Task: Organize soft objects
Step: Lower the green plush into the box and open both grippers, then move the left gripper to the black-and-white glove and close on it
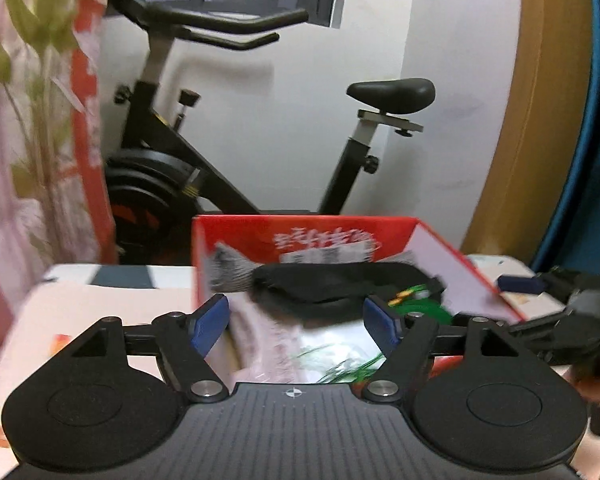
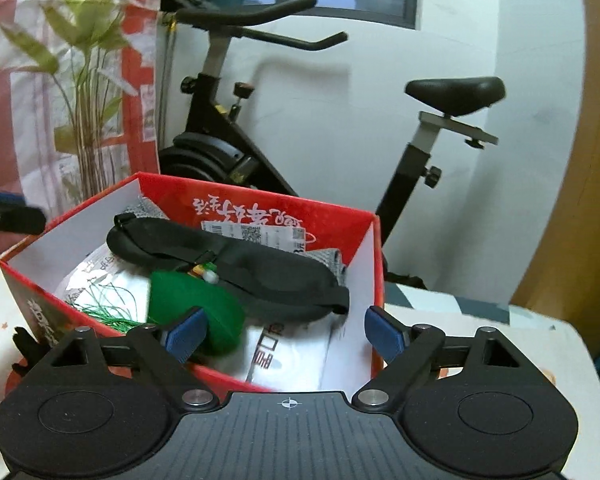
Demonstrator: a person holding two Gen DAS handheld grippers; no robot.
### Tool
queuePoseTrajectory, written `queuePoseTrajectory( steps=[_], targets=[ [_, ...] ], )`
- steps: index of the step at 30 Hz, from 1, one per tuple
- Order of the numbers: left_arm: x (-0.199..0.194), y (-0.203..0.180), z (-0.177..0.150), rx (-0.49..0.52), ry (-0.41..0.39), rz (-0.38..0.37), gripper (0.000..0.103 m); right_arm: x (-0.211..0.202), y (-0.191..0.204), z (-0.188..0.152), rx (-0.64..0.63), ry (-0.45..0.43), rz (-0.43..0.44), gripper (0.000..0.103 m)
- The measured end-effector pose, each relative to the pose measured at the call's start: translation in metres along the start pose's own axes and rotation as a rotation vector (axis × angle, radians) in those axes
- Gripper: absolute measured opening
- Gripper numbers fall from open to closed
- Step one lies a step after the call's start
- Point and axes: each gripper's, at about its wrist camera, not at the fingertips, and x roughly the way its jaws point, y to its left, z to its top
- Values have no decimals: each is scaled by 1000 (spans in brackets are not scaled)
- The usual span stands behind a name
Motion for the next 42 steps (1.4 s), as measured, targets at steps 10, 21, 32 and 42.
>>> queuePoseTrajectory(
  steps=[10, 21, 32, 42],
  targets=[
    [-39, 35, -39, -61, 48, 43, 76, -43, 14, -32, 80, -119, 22, 83],
    [-9, 56, -89, -217, 174, 14, 75, -36, 35, -69, 107, -64, 68, 79],
    [22, 65, -107, -347, 206, -12, 76, 14, 73, -90, 83, 98, 213, 78],
    [29, 60, -114, -322, 201, -35, 52, 31, 74, -100, 172, 155, 236, 68]
  ],
)
